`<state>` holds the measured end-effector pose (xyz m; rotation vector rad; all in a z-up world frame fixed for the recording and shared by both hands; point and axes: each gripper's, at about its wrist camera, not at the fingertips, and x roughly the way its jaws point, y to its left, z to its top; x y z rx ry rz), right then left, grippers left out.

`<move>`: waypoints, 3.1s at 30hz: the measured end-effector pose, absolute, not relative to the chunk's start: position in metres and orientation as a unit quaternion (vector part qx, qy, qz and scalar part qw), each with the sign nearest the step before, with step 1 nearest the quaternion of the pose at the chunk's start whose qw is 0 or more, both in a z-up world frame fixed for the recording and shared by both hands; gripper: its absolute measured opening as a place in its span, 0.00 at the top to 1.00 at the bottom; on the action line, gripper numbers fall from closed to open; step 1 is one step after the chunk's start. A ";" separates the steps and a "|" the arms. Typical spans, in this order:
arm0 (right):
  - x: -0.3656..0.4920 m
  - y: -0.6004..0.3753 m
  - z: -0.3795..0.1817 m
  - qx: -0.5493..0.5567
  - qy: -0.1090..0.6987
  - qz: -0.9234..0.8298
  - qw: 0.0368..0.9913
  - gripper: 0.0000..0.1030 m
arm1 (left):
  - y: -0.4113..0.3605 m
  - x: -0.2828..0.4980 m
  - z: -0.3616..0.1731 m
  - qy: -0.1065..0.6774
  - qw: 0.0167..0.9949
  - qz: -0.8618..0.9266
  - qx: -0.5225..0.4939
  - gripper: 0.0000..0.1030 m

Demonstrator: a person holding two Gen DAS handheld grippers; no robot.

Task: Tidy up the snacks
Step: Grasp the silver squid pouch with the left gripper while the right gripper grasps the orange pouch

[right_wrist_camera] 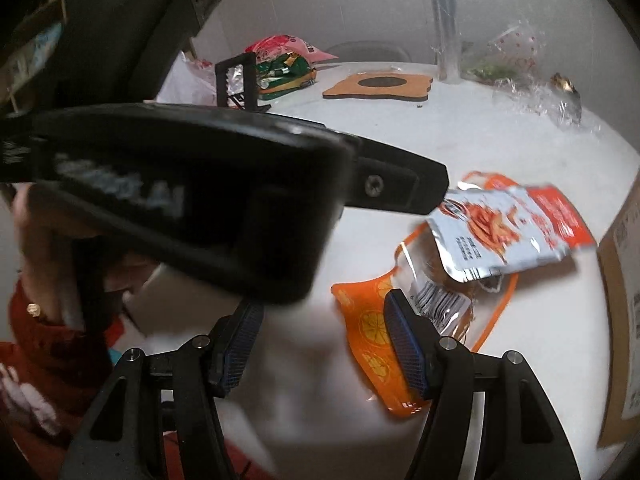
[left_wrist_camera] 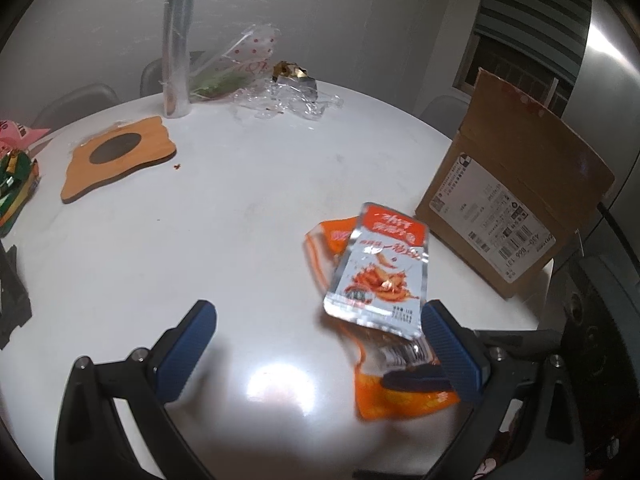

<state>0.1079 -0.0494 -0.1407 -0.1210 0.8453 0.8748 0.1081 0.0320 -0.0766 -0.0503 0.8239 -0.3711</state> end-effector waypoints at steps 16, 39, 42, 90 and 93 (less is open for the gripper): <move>0.097 -0.090 -0.123 -0.050 0.384 0.339 0.857 0.45 | -0.032 0.132 -0.076 0.397 0.886 -0.237 0.037 0.08; 0.125 -0.139 -0.132 -0.040 0.392 0.274 0.877 0.45 | -0.060 0.157 -0.112 0.431 0.862 -0.231 0.133 0.36; 0.128 -0.139 -0.132 -0.037 0.395 0.277 0.875 0.45 | -0.060 0.155 -0.112 0.428 0.864 -0.230 0.136 0.36; 0.153 -0.059 -0.115 -0.115 0.382 0.270 0.876 0.47 | 0.083 0.056 -0.097 0.360 0.928 -0.089 0.018 0.36; 0.147 -0.062 -0.095 -0.114 0.365 0.286 0.879 0.47 | 0.084 0.052 -0.077 0.337 0.937 -0.086 0.015 0.36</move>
